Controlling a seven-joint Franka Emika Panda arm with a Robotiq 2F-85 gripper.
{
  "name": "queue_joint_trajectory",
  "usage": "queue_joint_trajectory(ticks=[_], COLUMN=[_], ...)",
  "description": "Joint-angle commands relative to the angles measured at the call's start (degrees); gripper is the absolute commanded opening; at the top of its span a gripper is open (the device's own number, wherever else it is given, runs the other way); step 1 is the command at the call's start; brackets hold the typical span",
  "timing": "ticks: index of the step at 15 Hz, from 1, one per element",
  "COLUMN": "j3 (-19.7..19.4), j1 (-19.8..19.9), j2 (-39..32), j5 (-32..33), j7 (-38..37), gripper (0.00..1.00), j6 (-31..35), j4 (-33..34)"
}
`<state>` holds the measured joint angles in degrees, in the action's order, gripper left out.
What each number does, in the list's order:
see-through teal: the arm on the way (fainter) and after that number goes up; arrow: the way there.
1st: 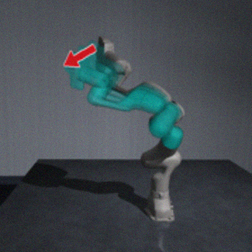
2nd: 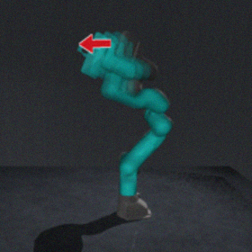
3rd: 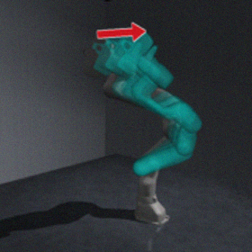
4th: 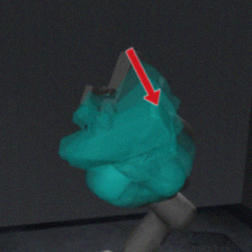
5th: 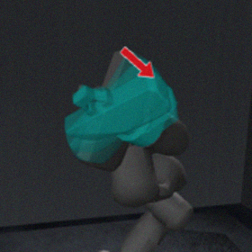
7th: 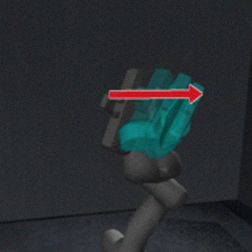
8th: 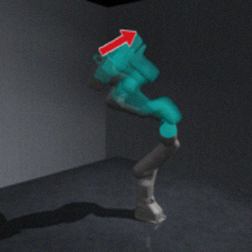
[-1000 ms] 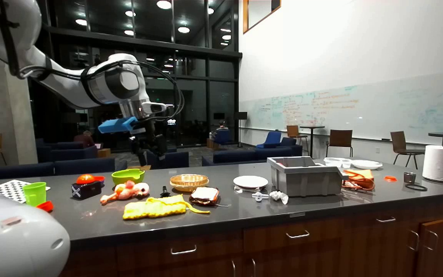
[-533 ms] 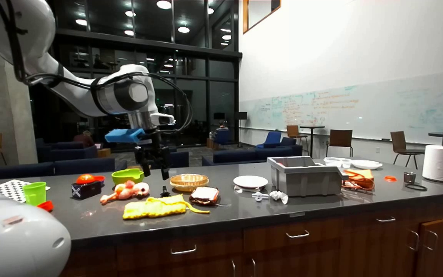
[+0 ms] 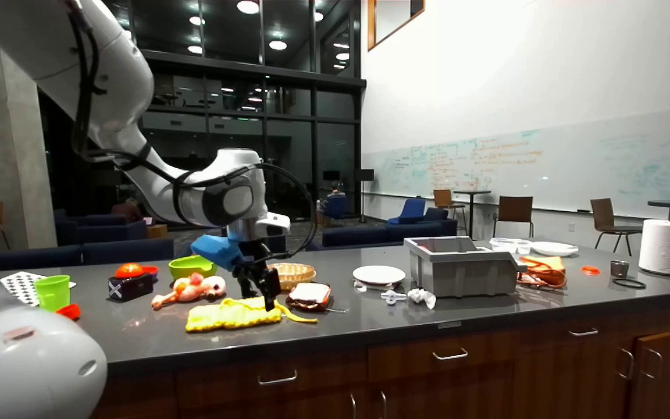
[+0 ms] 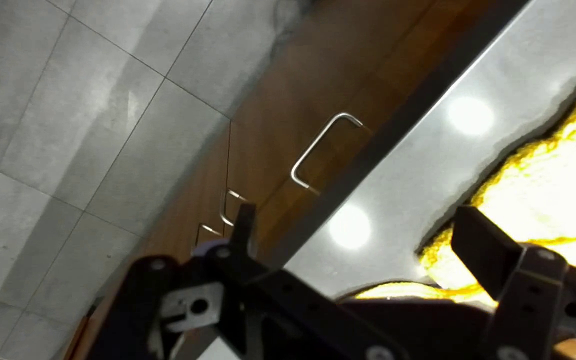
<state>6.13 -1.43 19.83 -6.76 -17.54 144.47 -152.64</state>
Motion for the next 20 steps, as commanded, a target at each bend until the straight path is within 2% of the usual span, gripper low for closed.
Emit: queue_joint_trajectory(ticks=[1,3,4,11,16,18,20], j3=[-1.18,-2.02,-1.83,-1.87,-4.76,-5.96,-6.90], j1=[0.87,0.58,0.47,0.29,-0.37,0.11,0.60], j2=[-6.83,-9.82,-7.58,-8.97,-15.76,-19.48,-22.97], j5=[-1.07,-1.81,-0.71,-0.86,-9.65,-14.71,-22.92], j7=[-0.72,-0.40,-0.05,-0.14,5.35,8.96,15.88], gripper=[1.00,1.00,1.00,1.00,1.00,1.00,1.00], j6=[7.23,6.89,5.84,5.83,5.40,6.18,6.28], j4=[-0.98,0.00,-0.45,-0.02,2.28,3.15,4.57])
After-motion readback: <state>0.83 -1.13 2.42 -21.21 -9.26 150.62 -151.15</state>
